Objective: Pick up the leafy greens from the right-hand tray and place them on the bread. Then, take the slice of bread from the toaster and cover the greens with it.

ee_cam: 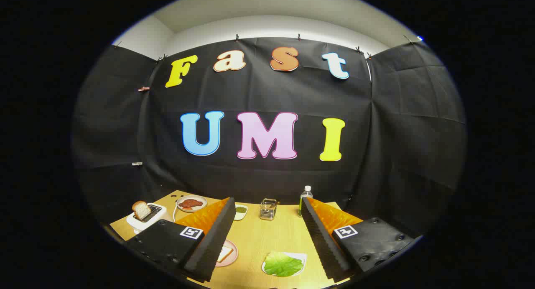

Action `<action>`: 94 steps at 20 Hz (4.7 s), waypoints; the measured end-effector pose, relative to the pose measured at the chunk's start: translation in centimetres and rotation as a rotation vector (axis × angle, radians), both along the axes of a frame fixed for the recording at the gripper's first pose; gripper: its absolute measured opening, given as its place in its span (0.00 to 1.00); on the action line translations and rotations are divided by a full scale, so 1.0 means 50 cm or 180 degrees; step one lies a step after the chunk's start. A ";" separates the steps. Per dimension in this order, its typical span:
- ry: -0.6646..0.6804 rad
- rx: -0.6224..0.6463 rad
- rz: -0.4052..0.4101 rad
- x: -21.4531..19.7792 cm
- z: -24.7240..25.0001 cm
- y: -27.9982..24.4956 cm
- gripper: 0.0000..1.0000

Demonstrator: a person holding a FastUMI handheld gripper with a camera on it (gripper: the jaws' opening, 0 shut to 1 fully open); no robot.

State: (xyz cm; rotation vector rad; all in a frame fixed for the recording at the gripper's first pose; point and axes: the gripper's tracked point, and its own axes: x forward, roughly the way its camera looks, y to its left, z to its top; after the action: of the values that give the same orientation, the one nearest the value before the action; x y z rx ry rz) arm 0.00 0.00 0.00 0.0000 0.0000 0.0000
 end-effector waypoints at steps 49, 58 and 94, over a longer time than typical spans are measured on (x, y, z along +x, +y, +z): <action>0.2428 -0.0073 0.0403 0.124 -0.671 -0.089 0.98; 0.2967 -0.0196 0.0516 0.144 -0.793 -0.105 0.98; 0.2465 -0.0188 0.0502 0.148 -0.586 0.010 0.06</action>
State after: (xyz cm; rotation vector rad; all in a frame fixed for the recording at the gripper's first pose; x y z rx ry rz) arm 7.41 0.48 -29.30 -0.0590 0.7744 0.1578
